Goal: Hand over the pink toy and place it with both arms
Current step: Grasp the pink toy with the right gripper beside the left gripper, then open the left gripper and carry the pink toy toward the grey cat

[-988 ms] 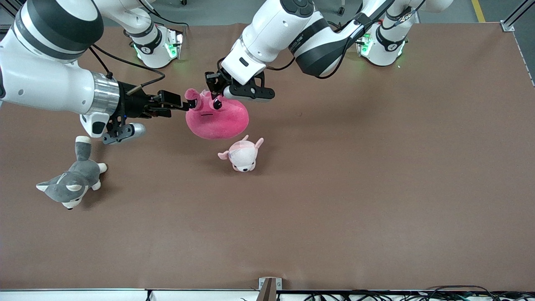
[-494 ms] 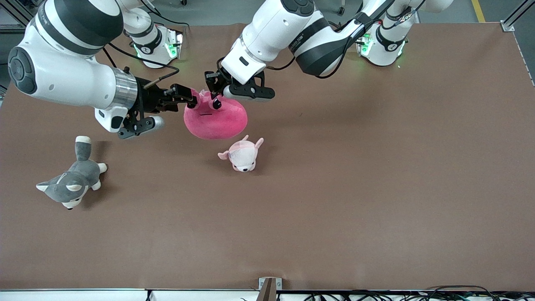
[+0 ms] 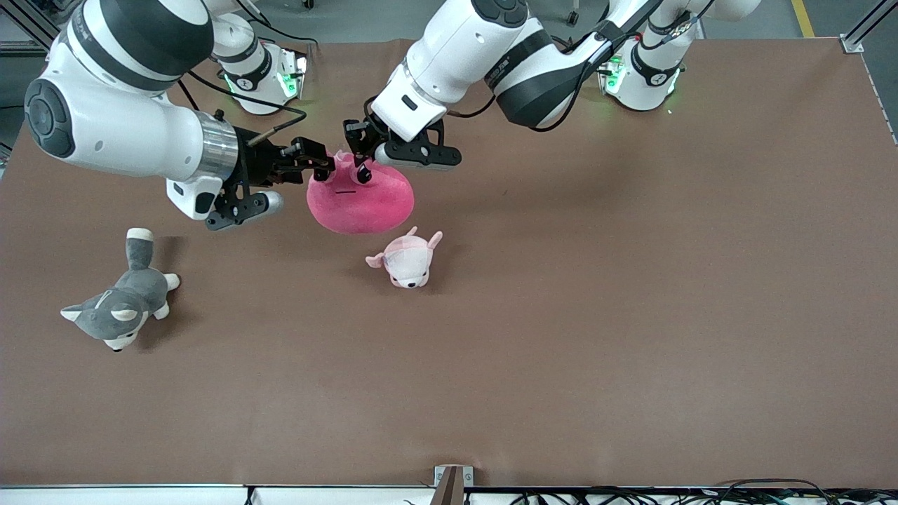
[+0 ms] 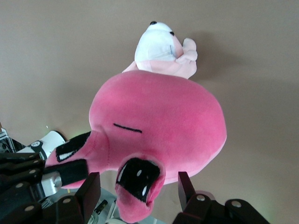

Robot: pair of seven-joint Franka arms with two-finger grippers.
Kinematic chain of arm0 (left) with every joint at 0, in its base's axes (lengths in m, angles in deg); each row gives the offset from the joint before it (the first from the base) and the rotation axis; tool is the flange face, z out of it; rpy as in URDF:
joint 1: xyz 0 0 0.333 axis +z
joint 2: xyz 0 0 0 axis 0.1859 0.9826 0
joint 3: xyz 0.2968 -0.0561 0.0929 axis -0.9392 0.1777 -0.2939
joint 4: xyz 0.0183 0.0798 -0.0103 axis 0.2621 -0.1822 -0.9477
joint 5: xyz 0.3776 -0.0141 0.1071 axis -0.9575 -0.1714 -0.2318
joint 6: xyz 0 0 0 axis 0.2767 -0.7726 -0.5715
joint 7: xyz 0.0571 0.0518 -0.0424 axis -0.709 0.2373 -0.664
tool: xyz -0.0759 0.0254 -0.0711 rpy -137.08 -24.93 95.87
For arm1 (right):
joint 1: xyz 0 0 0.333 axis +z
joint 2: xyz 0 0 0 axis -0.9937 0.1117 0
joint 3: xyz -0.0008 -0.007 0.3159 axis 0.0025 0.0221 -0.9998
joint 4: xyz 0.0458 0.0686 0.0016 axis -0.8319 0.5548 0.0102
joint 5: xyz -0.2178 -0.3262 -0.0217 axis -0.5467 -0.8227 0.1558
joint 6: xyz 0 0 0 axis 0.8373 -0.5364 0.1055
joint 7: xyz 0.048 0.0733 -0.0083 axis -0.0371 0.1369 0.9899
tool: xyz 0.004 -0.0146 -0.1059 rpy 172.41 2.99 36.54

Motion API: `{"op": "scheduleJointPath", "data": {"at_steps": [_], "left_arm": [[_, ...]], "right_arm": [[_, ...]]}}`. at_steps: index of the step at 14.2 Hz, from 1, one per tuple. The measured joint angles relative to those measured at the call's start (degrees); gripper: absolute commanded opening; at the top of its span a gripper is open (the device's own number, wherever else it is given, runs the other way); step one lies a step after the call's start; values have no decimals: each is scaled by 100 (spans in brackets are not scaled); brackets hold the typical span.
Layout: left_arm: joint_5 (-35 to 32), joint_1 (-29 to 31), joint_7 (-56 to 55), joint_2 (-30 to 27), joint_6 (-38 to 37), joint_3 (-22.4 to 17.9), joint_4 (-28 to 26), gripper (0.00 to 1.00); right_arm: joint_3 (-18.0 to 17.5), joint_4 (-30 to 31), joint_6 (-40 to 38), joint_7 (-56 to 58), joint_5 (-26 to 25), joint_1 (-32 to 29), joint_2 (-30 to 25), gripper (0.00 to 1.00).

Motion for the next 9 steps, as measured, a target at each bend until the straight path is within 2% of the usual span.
{"op": "scheduleJointPath", "data": {"at_steps": [4, 6, 9], "left_arm": [[0, 0, 0, 0, 0, -2, 3, 1], [0, 2, 0, 0, 0, -4, 10, 1], [0, 2, 0, 0, 0, -6, 18, 1]], "right_arm": [[0, 2, -29, 0, -130, 55, 1, 75], [0, 3, -30, 0, -141, 61, 1, 56], [0, 3, -31, 16, -145, 64, 1, 39]]}}
